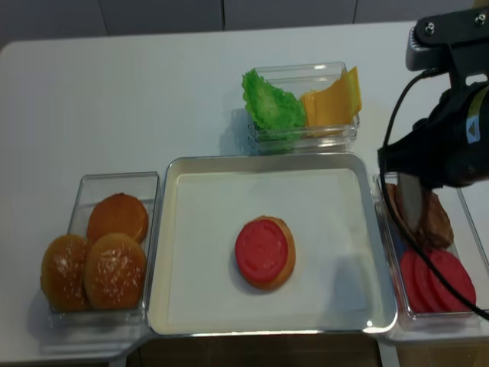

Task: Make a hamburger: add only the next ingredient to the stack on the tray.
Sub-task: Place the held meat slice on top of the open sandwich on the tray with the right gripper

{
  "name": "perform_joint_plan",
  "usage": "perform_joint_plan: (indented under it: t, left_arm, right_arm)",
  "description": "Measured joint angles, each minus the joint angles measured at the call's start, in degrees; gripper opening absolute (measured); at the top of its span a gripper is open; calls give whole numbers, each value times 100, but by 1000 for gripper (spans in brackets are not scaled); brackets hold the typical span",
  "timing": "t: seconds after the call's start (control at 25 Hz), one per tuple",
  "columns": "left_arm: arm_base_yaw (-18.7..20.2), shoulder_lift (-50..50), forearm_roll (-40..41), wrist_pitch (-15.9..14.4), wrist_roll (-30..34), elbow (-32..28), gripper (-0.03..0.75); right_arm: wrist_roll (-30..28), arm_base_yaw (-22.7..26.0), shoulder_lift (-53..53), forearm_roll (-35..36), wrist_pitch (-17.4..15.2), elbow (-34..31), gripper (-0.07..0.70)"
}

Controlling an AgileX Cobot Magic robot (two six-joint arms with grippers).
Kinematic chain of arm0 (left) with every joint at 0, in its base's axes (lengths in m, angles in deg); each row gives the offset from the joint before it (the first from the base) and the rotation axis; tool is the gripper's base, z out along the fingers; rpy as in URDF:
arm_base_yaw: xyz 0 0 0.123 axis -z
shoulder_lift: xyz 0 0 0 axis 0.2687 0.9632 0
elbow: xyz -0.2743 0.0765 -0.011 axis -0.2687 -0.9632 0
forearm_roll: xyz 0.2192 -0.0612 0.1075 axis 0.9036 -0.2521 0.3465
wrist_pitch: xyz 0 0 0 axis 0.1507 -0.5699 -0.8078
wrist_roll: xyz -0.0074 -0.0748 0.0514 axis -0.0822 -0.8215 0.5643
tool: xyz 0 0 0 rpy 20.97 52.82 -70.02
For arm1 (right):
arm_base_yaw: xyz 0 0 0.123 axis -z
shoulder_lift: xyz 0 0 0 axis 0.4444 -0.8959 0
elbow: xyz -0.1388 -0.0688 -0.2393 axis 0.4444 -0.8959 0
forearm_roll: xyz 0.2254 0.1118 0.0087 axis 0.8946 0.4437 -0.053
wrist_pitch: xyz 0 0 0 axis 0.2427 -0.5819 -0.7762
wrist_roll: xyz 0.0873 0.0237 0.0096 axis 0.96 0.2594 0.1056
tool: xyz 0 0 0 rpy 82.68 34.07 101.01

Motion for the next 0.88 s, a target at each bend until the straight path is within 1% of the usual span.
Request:
perform_joint_plan:
  t: [0.16,0.28,0.52,0.76,0.88]
  left_arm:
    - [0,0,0,0,0,0,293]
    - [0,0,0,0,0,0,293]
    - [0,0,0,0,0,0,293]
    - [0,0,0,0,0,0,293]
    - [0,0,0,0,0,0,293]
  right_arm:
    - [-212,0,8,432,-34,372,129]
    - [-303,0,8,554,-45,483,129]
    - [-556,0,8,925,-90,496,129]
    - [-737,-13,8,1150,-32,496,129]
    - [-790,-206,-61,1143,-10,496,129]
